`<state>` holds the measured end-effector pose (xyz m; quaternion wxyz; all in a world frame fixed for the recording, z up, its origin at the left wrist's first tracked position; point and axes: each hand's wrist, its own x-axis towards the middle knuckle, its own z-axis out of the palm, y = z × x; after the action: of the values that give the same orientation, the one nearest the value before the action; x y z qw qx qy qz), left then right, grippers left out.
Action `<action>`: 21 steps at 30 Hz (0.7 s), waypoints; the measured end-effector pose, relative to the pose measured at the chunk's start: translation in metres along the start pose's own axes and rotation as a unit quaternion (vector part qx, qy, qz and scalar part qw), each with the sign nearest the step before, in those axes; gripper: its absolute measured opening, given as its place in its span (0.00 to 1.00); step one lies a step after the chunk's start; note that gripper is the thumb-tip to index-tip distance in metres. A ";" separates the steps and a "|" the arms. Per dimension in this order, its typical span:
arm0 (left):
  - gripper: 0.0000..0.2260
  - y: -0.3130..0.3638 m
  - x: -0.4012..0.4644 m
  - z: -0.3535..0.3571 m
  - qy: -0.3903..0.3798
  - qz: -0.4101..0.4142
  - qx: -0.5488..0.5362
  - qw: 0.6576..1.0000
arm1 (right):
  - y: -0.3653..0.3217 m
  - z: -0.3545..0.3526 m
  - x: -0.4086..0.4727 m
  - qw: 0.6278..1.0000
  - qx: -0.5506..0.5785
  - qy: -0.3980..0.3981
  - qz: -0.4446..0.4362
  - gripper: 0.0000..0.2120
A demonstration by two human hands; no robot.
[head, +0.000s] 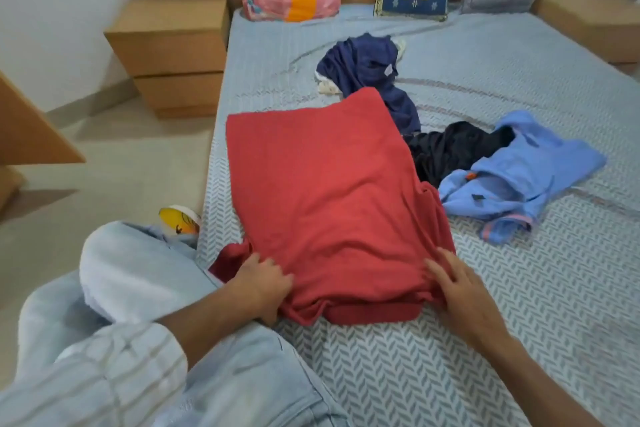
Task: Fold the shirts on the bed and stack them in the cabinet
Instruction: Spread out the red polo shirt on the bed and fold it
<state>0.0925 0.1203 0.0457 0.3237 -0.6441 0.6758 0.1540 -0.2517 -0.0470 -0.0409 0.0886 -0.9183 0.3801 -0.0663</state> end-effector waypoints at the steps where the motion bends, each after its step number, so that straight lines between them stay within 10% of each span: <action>1: 0.26 0.008 0.003 0.002 0.041 0.018 0.011 0.999 | -0.005 0.002 -0.005 0.999 -0.007 0.042 -0.015 0.30; 6: 0.14 0.025 0.014 0.001 0.108 0.086 -0.061 0.988 | -0.018 0.004 -0.008 0.979 0.083 0.143 -0.120 0.10; 12: 0.11 0.001 0.013 -0.016 0.003 0.059 -0.474 0.878 | -0.007 -0.049 0.003 0.858 0.492 0.024 0.147 0.17; 16: 0.08 0.025 0.015 -0.005 -0.108 0.083 -0.277 0.951 | -0.004 -0.045 0.001 0.946 0.256 -0.136 0.143 0.19; 21: 0.17 0.051 0.015 -0.012 -0.012 0.101 -0.142 0.985 | -0.032 -0.037 -0.032 0.992 0.106 0.061 0.034 0.29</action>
<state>0.0404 0.1076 0.0341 0.2200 -0.6103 0.7044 0.2879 -0.2595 -0.0057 0.0007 0.1645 -0.8846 0.4063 -0.1589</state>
